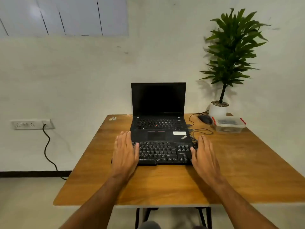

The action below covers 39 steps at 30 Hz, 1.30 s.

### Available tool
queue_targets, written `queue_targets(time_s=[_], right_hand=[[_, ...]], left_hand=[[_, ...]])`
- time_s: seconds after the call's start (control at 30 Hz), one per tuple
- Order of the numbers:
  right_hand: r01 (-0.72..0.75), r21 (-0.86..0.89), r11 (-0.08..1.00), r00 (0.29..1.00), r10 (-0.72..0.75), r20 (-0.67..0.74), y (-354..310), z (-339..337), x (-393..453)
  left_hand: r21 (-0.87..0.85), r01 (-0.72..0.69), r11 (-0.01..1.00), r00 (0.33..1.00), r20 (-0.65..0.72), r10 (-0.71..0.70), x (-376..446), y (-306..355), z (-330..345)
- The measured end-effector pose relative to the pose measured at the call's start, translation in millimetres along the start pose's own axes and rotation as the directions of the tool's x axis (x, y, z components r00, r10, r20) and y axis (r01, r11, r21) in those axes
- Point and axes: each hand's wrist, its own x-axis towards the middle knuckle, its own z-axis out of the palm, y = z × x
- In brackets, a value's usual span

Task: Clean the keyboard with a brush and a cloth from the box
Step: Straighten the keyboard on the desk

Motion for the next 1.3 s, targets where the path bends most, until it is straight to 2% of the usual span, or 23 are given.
queue_targets(time_s=[0.2,0.33,0.47,0.63,0.83,1.07,1.3], right_hand=[[-0.183,0.076,0.980,0.982,0.178,0.068,7,13,-12],[-0.279,0.112,0.954,0.959,0.271,0.081,9,18,-11],[-0.326,0.147,0.934,0.946,0.321,0.057,8,19,-8],[-0.395,0.189,0.899,0.918,0.378,0.119,11,22,0],[-0.430,0.245,0.869,0.903,0.407,0.140,8,19,0],[-0.422,0.286,0.860,0.907,0.407,0.111,11,13,-26],[-0.402,0.287,0.869,0.914,0.400,0.071,16,3,-57]], left_hand=[[-0.180,0.260,0.949,0.965,0.042,-0.257,-24,-20,6],[-0.354,0.417,0.837,0.908,0.138,-0.395,-22,-32,19],[-0.474,0.500,0.725,0.861,0.176,-0.478,-13,-37,22],[-0.495,0.507,0.705,0.855,0.186,-0.484,-6,-41,26],[-0.610,0.570,0.551,0.791,0.229,-0.567,0,-46,26],[-0.689,0.553,0.469,0.784,0.239,-0.573,-22,-47,7],[-0.656,0.562,0.503,0.778,0.213,-0.592,-63,-39,-9]])
